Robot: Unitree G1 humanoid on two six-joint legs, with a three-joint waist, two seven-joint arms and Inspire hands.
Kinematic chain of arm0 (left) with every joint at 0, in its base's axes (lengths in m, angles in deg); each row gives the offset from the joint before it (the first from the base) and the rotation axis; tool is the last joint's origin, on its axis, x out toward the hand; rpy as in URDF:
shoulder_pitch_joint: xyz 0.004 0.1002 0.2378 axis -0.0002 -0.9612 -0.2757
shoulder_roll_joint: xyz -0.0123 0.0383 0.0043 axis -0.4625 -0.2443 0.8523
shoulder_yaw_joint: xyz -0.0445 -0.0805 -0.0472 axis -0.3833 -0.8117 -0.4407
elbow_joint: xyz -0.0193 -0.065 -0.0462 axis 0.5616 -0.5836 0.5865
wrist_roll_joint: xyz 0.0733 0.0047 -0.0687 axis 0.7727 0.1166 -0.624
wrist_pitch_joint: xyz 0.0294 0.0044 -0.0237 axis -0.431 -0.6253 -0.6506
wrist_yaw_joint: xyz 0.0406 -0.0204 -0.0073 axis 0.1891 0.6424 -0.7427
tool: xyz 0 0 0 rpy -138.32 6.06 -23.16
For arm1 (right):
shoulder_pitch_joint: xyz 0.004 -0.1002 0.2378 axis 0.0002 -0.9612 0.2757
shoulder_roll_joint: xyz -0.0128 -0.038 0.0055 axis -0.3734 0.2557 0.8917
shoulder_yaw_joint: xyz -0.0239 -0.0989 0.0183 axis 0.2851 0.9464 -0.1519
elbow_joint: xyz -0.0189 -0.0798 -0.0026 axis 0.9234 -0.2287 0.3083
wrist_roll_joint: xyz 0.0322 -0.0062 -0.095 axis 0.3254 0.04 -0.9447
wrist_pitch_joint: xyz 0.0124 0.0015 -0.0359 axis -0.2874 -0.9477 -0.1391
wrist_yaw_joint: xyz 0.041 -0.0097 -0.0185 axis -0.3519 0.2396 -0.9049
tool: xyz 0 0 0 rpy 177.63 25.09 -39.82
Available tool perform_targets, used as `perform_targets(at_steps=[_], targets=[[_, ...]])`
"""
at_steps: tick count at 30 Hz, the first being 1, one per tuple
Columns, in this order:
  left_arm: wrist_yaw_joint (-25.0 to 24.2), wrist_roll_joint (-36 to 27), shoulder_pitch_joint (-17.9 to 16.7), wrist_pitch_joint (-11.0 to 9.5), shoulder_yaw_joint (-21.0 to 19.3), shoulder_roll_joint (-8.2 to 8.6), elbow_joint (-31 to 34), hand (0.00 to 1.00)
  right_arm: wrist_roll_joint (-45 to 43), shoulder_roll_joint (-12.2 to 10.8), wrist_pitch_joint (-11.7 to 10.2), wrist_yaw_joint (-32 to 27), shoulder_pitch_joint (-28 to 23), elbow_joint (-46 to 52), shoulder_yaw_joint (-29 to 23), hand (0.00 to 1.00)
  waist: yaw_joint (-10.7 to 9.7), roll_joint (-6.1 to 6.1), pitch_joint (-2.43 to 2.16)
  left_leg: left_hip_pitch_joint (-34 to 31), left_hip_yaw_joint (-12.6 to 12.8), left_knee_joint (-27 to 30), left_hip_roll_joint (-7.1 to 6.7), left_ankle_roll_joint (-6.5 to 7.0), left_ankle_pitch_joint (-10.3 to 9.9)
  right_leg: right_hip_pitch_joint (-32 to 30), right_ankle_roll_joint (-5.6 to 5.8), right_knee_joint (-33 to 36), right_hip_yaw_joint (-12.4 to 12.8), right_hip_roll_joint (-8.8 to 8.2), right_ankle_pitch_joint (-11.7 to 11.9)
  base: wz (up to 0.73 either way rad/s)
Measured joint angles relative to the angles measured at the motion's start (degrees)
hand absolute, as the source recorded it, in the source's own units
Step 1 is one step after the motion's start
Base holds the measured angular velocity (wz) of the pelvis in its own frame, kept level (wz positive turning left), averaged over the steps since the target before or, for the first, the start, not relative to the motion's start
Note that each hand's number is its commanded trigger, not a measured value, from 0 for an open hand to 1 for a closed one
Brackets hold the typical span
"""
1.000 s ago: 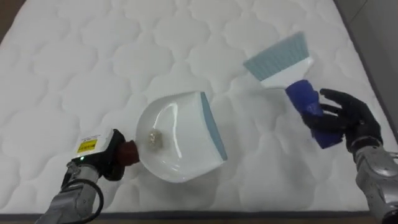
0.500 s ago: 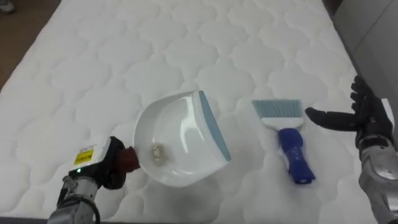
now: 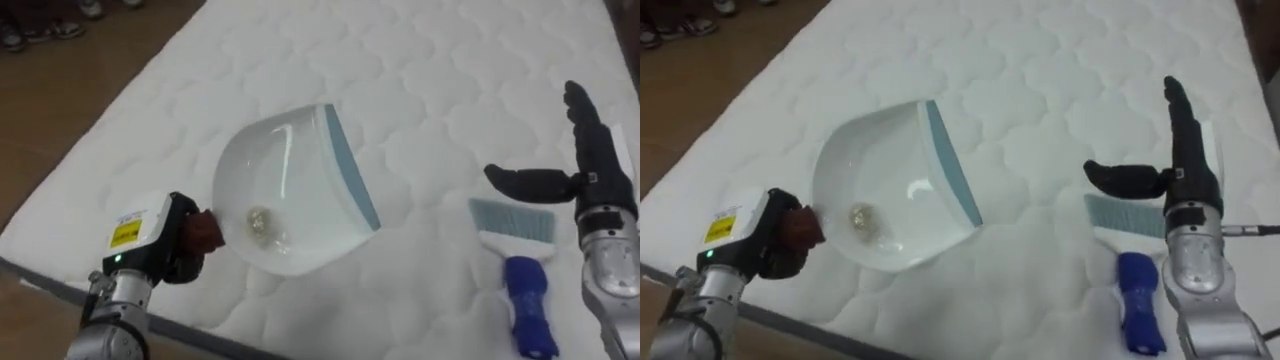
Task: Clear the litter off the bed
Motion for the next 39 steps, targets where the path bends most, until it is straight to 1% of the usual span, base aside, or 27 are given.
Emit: perform_targets(at_steps=[4,7,9,10,11,12,13,14,15,16,18,20,21,22,23,24,25,26,28,30,31,32,34,35,36,38,39], targets=[[0.0,0.0,-0.5,0.0,-0.6,1.64,0.0,1.00,-1.3,-0.2,-1.1,-3.0,-0.9,-0.1,-0.3,0.00,0.0,0.22,0.05,-3.8,-2.4,3.1,-0.37,-0.53,0.4,0.1,-0.40,0.3,-4.7,0.73,-0.3,0.92],[-0.1,0.1,-1.1,0.0,-0.7,3.38,-0.2,1.00,-1.4,-0.3,-2.6,-3.4,-3.0,-0.1,-0.5,0.00,1.5,0.19,0.20,-5.1,-2.3,3.7,-0.69,-0.80,1.1,0.8,-0.64,0.5,-5.4,0.95,-1.3,0.91],[-0.2,0.1,-1.3,0.0,-0.8,4.15,-0.2,1.00,-1.4,-0.8,-3.1,-3.9,-4.8,0.8,-1.0,0.00,1.0,0.21,0.26,-6.3,2.5,3.0,-0.30,-0.18,2.4,2.3,-0.95,-1.3,-8.8,0.69,-1.6,1.14],[-0.2,0.0,-1.2,-0.3,-0.9,4.22,-0.2,1.00,-1.5,-1.8,-3.5,-4.4,-6.0,1.9,-1.5,0.00,0.9,0.02,0.38,-7.2,11.0,2.7,1.61,0.65,3.6,2.5,-1.23,-1.9,-11.9,-0.36,-2.6,1.20],[-0.2,0.0,-1.1,-0.5,-1.0,4.29,-0.2,1.00,-1.8,-2.9,-3.8,-4.8,-6.2,1.9,-1.9,0.00,0.6,0.33,0.80,-8.4,19.1,5.3,4.36,1.54,3.1,2.1,-1.44,-1.9,-16.2,-0.86,-3.4,1.06],[-0.4,0.0,-1.3,-0.7,-1.1,4.26,-0.3,1.00,-2.1,-3.7,-3.7,-4.9,-6.6,1.9,-2.0,0.00,0.6,0.24,0.89,-8.9,22.4,8.8,5.84,1.91,1.3,2.2,-1.30,-1.5,-18.3,-1.05,-3.7,0.80],[-0.6,-0.5,-1.8,-1.2,-1.6,4.21,-0.3,1.00,-2.9,-5.0,-3.7,-4.7,-7.0,1.9,-1.9,0.00,0.8,0.93,0.75,-8.4,26.5,15.1,8.71,1.13,-2.5,2.9,-0.82,-0.9,-22.0,-1.14,-4.4,0.70],[-1.0,-1.4,-1.8,-1.4,-2.0,4.30,-0.3,1.00,-3.2,-5.5,-3.6,-4.2,-7.1,1.9,-2.0,0.00,0.8,1.78,0.77,-7.6,28.1,18.1,10.87,0.13,-5.6,3.3,-0.39,0.7,-24.6,-1.12,-5.5,0.78],[-1.0,-1.5,-1.7,-1.5,-2.2,4.40,-0.3,1.00,-3.2,-5.5,-3.6,-4.1,-7.1,2.0,-2.0,0.00,0.8,2.16,0.95,-7.7,28.2,18.1,11.10,-0.22,-6.4,3.5,-0.10,2.2,-25.5,-1.26,-6.4,0.96],[-1.1,-1.5,-1.5,-1.5,-2.3,4.50,-0.3,1.00,-3.2,-5.7,-3.2,-3.8,-7.1,2.0,-2.1,0.00,0.4,2.37,1.29,-7.9,27.5,16.4,10.48,0.83,-7.1,3.1,0.28,5.6,-26.0,-1.69,-7.5,1.12],[-1.2,-1.3,-1.5,-1.4,-2.3,5.04,-0.3,1.00,-3.4,-6.3,-3.1,-3.7,-7.4,2.0,-2.1,0.00,-0.6,2.10,1.12,-7.5,22.4,13.3,7.64,1.44,-6.7,0.9,0.00,10.5,-22.5,-2.54,-8.1,1.18],[-1.1,-1.5,-1.5,-1.4,-2.4,6.02,-0.3,1.00,-3.5,-6.3,-3.5,-3.6,-6.9,1.4,-1.8,0.00,0.7,1.99,1.22,-7.6,16.5,10.7,4.75,1.50,-4.2,-3.9,-0.48,12.5,-14.6,-2.97,-9.2,0.67],[-1.1,-1.5,-1.7,-1.4,-2.5,6.09,-0.3,1.00,-3.6,-6.4,-3.5,-3.6,-6.4,1.1,-1.4,0.00,1.5,2.07,1.25,-7.8,15.0,10.5,4.14,1.31,-3.8,-5.5,-0.63,11.5,-13.0,-2.79,-9.0,0.33],[-1.2,-1.6,-1.9,-1.4,-2.9,6.57,-1.1,1.00,-4.5,-6.4,-3.6,-3.7,-6.5,1.1,-0.7,0.00,1.6,2.79,0.76,-8.7,13.0,10.5,3.38,1.05,-3.1,-6.6,-2.27,11.2,-12.7,-2.62,-7.5,0.60],[-1.3,-1.6,-2.1,-1.5,-2.9,7.02,-1.2,1.00,-5.2,-6.2,-3.5,-3.9,-7.0,1.1,-0.4,0.00,1.0,2.62,0.78,-8.8,14.8,9.4,3.01,1.27,-1.8,-5.5,-2.44,11.0,-16.8,-3.70,-7.2,0.82],[-1.4,-1.7,-2.2,-1.6,-2.8,7.23,-1.2,1.00,-5.2,-6.2,-3.5,-4.0,-7.2,1.1,-0.4,0.00,0.7,2.53,0.83,-8.4,17.6,8.5,3.31,1.70,-1.4,-5.1,-2.38,11.0,-18.7,-4.30,-7.2,0.90],[-1.5,-2.0,-2.1,-2.1,-2.8,7.46,-1.3,1.00,-5.1,-6.3,-3.4,-4.3,-7.6,0.8,-0.3,0.00,0.8,2.58,0.80,-7.5,23.9,8.3,4.78,2.52,-1.8,-4.8,-2.14,11.1,-21.5,-5.07,-7.3,0.59],[-1.6,-2.2,-2.1,-2.4,-2.8,7.45,-1.3,1.00,-4.9,-6.6,-3.1,-4.0,-7.8,0.5,0.0,0.00,1.3,2.49,0.84,-6.7,27.2,10.1,6.45,2.91,-3.4,-4.2,-2.04,11.5,-23.5,-5.31,-7.4,0.41],[-1.7,-2.5,-2.1,-2.4,-3.4,7.46,-1.3,1.00,-3.6,-6.8,-3.0,-2.7,-8.0,0.5,0.8,0.00,2.8,2.21,0.92,-7.0,26.7,13.2,7.96,2.19,-6.4,-3.1,-1.54,13.3,-25.1,-5.50,-8.2,0.11],[-1.8,-2.4,-2.1,-2.4,-3.9,7.09,-1.2,1.00,-3.2,-7.2,-2.5,-1.8,-8.0,0.5,1.1,0.00,3.7,0.97,0.79,-7.6,23.1,13.5,5.81,2.17,-7.2,-3.1,-0.87,15.2,-24.4,-6.39,-8.9,0.35],[-1.8,-2.4,-2.0,-2.4,-3.8,6.87,-1.1,1.00,-3.1,-7.1,-2.3,-1.5,-8.0,0.5,1.0,0.00,3.3,-0.13,0.61,-7.7,19.6,13.3,3.75,2.85,-6.9,-3.6,-0.60,16.1,-22.5,-6.39,-8.6,0.81],[-1.8,-2.2,-2.1,-2.3,-3.8,6.76,-1.0,1.00,-3.4,-7.1,-2.3,-1.4,-8.1,0.2,0.8,0.00,2.6,0.13,0.84,-7.6,14.8,12.9,1.52,4.22,-6.2,-5.5,-0.86,18.2,-17.1,-5.71,-8.3,0.89],[-1.8,-2.2,-2.0,-2.2,-3.8,6.64,-1.0,1.00,-3.6,-7.3,-2.3,-1.5,-8.7,-0.1,0.8,0.00,2.0,1.00,0.58,-6.9,8.4,11.2,-0.27,5.32,-4.6,-8.8,-0.42,20.4,-10.4,-4.01,-8.2,0.97],[-1.8,-2.6,-2.0,-2.2,-3.8,6.22,-1.0,1.00,-4.2,-7.5,-2.3,-1.5,-8.8,-0.1,0.8,0.00,1.0,1.61,0.97,-6.0,5.0,9.7,-1.21,5.15,-3.3,-10.2,0.38,20.2,-7.8,-3.73,-7.7,1.12],[-1.8,-2.7,-2.0,-2.2,-3.7,5.89,-1.0,1.00,-4.4,-7.6,-2.3,-1.5,-8.9,-0.1,0.8,0.00,0.7,1.69,1.06,-5.6,3.4,9.1,-1.82,5.25,-2.8,-10.9,0.81,19.9,-6.4,-3.60,-7.5,1.32],[-1.8,-2.9,-2.0,-2.2,-2.8,4.61,-1.1,1.00,-4.5,-8.1,-2.4,-2.4,-9.8,-0.1,0.8,0.00,-1.2,1.71,1.08,-4.4,-1.3,8.4,-3.87,5.45,-2.1,-13.3,2.35,18.8,0.9,-2.73,-5.9,1.27],[-1.8,-2.9,-2.0,-2.2,-2.8,4.48,-1.1,1.00,-4.5,-8.4,-2.4,-2.5,-9.9,-0.1,0.8,0.00,-1.1,1.52,0.98,-4.2,-2.0,8.4,-4.30,5.44,-2.1,-14.0,2.27,18.4,2.5,-2.19,-5.3,0.90]])
